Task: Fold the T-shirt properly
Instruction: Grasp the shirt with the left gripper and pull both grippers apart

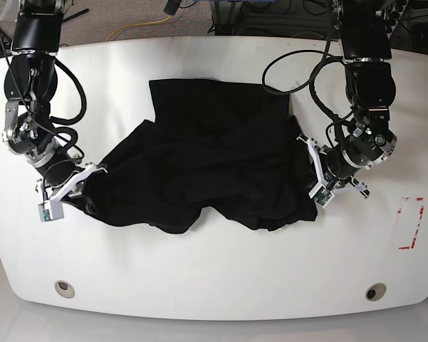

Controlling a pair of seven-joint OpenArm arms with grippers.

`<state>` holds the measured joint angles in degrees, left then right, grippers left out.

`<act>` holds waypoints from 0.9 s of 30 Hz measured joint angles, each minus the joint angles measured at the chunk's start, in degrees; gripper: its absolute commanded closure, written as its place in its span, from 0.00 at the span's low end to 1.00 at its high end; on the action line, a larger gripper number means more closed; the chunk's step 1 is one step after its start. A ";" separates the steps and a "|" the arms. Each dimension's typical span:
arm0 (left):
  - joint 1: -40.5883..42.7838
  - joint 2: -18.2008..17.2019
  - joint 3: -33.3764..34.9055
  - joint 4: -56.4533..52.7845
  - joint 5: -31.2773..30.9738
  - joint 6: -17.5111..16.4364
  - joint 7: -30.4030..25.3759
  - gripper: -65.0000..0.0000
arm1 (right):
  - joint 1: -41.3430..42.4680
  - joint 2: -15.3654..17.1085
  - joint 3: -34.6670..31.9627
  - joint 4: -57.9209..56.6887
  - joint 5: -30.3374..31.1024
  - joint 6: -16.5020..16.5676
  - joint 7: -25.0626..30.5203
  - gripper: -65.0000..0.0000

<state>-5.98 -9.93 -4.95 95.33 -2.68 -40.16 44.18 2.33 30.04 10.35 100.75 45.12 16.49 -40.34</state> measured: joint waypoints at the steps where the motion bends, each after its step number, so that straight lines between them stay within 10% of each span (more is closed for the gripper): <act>1: -0.13 -0.13 0.00 0.83 -0.15 0.02 0.24 0.98 | 0.94 0.15 -0.17 -0.85 0.17 0.02 0.15 1.00; 15: -15.74 -3.10 -1.86 8.39 -0.39 -0.20 15.08 0.98 | 27.08 2.84 -3.87 -14.36 0.02 0.04 0.02 1.00; 27: -25.83 -11.08 -1.88 8.76 -0.87 -0.20 16.44 0.98 | 40.63 8.57 -9.53 -14.93 0.96 0.48 -0.13 1.00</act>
<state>-31.81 -21.02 -6.83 104.09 -3.55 -40.36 60.62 42.96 38.61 0.82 85.82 46.09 16.97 -40.47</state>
